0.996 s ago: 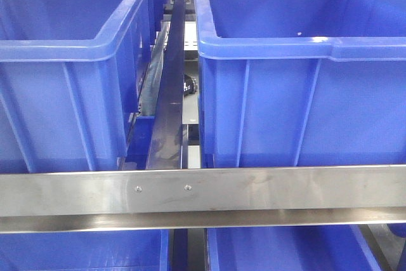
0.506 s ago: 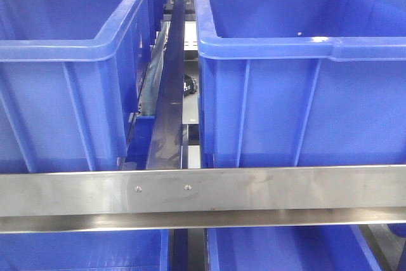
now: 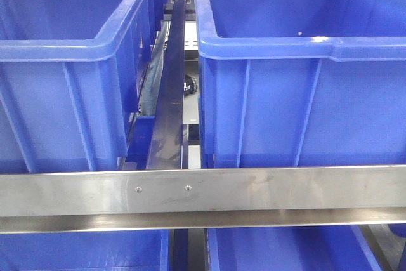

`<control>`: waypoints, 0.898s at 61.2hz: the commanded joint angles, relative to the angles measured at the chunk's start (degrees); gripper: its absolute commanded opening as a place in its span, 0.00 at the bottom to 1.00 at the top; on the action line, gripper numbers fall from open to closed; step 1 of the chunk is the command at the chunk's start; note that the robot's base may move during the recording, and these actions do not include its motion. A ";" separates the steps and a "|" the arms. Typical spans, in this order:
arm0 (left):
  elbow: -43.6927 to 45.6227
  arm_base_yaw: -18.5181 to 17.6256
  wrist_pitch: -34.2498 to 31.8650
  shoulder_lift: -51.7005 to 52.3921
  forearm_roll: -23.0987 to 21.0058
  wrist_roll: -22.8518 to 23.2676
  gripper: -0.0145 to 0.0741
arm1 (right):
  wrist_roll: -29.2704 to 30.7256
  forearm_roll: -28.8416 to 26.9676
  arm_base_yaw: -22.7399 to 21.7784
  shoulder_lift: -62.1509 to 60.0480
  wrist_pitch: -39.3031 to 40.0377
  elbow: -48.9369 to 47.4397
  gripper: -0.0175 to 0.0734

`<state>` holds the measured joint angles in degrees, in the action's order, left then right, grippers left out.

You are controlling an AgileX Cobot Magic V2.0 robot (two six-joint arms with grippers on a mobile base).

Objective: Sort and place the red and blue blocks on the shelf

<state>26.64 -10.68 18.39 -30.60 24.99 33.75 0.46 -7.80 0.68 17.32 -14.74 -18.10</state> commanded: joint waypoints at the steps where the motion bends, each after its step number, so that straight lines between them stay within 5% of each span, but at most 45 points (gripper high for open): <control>1: 1.80 0.08 -6.06 -0.34 1.44 0.23 0.30 | 0.22 0.41 -0.29 0.86 5.96 -2.34 0.25; 32: 2.30 0.08 -15.42 -5.19 1.44 0.23 0.30 | 1.17 0.69 1.10 20.71 13.33 -12.81 0.25; 55: 9.15 0.08 -16.02 -13.27 1.44 0.23 0.30 | 1.17 1.05 3.06 35.97 18.33 -21.62 0.25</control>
<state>32.27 -10.68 7.37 -41.81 26.18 33.75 1.08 -7.51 3.46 51.47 -3.42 -36.07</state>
